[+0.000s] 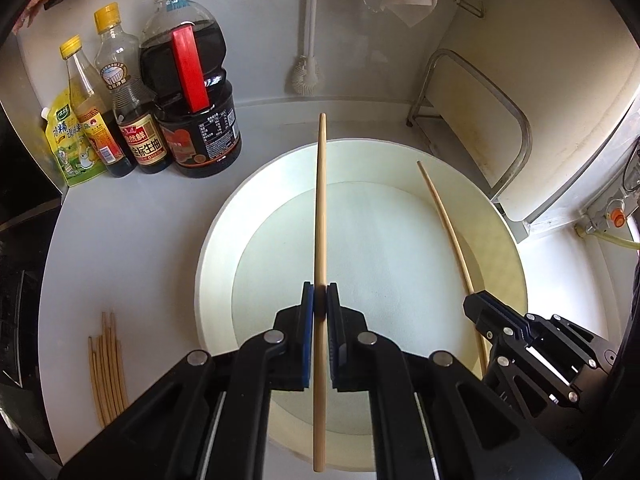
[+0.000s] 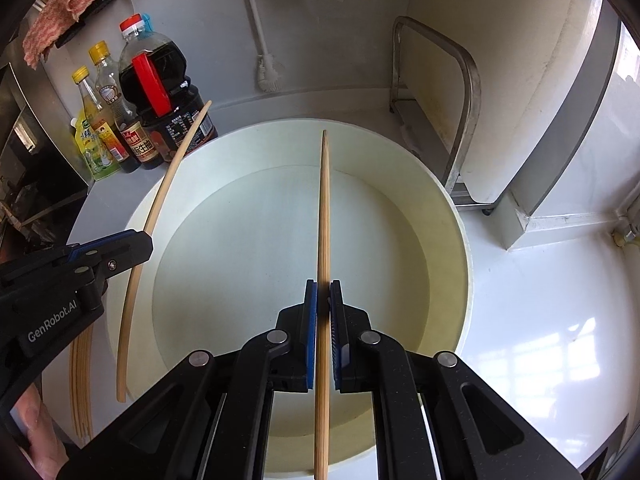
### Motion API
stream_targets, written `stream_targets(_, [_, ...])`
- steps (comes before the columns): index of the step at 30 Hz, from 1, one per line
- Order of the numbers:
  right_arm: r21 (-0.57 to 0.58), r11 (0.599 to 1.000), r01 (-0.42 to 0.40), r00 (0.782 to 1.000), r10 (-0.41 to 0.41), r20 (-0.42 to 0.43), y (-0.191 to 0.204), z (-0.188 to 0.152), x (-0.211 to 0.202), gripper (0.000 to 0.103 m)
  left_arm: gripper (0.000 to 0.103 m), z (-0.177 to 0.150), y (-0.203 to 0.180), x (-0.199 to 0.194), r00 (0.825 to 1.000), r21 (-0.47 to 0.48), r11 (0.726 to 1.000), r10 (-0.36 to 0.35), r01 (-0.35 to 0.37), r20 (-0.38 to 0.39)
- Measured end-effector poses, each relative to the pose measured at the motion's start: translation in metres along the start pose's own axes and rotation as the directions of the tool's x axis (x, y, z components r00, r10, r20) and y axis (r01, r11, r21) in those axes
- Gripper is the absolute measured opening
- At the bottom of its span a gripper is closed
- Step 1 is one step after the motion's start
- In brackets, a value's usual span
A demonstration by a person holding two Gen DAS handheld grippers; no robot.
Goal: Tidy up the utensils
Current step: 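Lift and carry both held chopsticks over the white basin, then open the left gripper over the basin while the right gripper releases its chopstick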
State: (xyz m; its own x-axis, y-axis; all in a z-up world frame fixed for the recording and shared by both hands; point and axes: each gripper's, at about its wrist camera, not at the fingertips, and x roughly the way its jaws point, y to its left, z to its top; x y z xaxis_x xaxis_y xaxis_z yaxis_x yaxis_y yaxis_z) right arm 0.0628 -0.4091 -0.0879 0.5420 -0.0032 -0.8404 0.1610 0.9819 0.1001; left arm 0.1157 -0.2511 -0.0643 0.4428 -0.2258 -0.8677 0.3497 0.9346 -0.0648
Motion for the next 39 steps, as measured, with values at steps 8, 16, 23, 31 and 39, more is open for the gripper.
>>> stream_targets(8, [-0.002,1.000,-0.011,1.000,0.011,-0.018,0.000,0.005,0.012,0.006,0.007,-0.002,0.000,0.014,0.999,0.000,1.000,0.023,-0.023,-0.027])
stream_targets(16, [-0.022,1.000,0.007,1.000,-0.007,-0.002,0.007,0.007,0.011,0.009,0.028,-0.003,0.008,0.012,0.999,-0.013,0.999,0.049,-0.049,-0.021])
stream_targets(23, [-0.031,0.999,0.016,1.000,-0.016,0.011,0.013,0.004,0.000,0.010,0.044,-0.007,0.021,-0.007,0.997,-0.031,0.996,0.079,-0.078,0.021])
stream_targets(31, [-0.036,0.999,0.017,1.000,-0.016,0.022,0.030,-0.013,-0.018,0.016,0.048,-0.027,0.041,-0.032,0.995,-0.047,0.995,0.090,-0.088,0.043])
stream_targets(39, [-0.011,1.000,-0.019,1.000,0.019,0.020,0.061,-0.047,-0.039,0.024,0.050,-0.063,0.082,-0.059,0.994,-0.067,0.992,0.106,-0.103,0.031])
